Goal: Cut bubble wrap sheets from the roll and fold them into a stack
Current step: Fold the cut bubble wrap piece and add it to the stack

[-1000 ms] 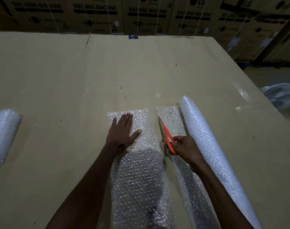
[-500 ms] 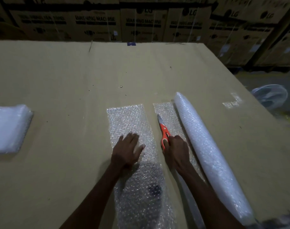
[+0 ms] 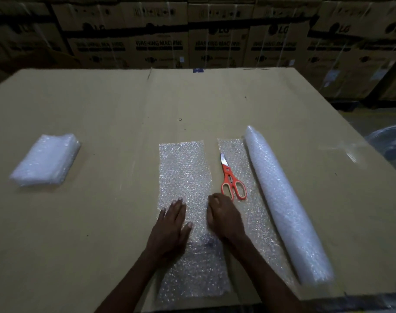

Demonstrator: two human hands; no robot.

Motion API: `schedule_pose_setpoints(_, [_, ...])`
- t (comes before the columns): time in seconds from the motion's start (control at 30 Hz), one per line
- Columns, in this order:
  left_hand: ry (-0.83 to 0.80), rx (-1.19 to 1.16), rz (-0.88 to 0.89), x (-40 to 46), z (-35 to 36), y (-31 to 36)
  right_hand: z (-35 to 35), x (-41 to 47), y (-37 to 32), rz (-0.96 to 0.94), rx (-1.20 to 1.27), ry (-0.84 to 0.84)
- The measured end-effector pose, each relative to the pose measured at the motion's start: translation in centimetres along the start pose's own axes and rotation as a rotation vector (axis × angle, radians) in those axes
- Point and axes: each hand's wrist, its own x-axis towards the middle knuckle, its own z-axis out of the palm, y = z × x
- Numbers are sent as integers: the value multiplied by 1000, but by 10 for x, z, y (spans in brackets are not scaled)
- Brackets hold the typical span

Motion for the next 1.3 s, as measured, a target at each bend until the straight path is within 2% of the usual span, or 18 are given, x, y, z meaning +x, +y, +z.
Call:
schedule_pose_setpoints(0.17, [63, -19, -44, -5, -5, 1, 17, -21, -29, -34, -69, -158])
schedule_pose_setpoints(0.3, [72, -31, -43, -8, -11, -9, 24, -31, -40, 32, -145, -362])
schedule_pose_setpoints(0.43, [54, -36, -38, -9, -15, -30, 36, -36, -54, 54, -173, -418])
schedule_pose_setpoints(0.53, [30, -63, -30, -14, -20, -51, 43, -32, -72, 49, -96, -474])
schedule_pose_setpoints(0.83, [25, -66, 18, -36, -37, -124, 82, -21, -135, 27, -152, -467])
schedule_pose_setpoints(1.13, [47, -88, 69, -37, -34, -137, 80, -22, -147, 64, -144, -475])
schedule_pose_setpoints(1.3, [191, -159, 107, -40, -42, -134, 79, -18, -147, 85, -100, -526])
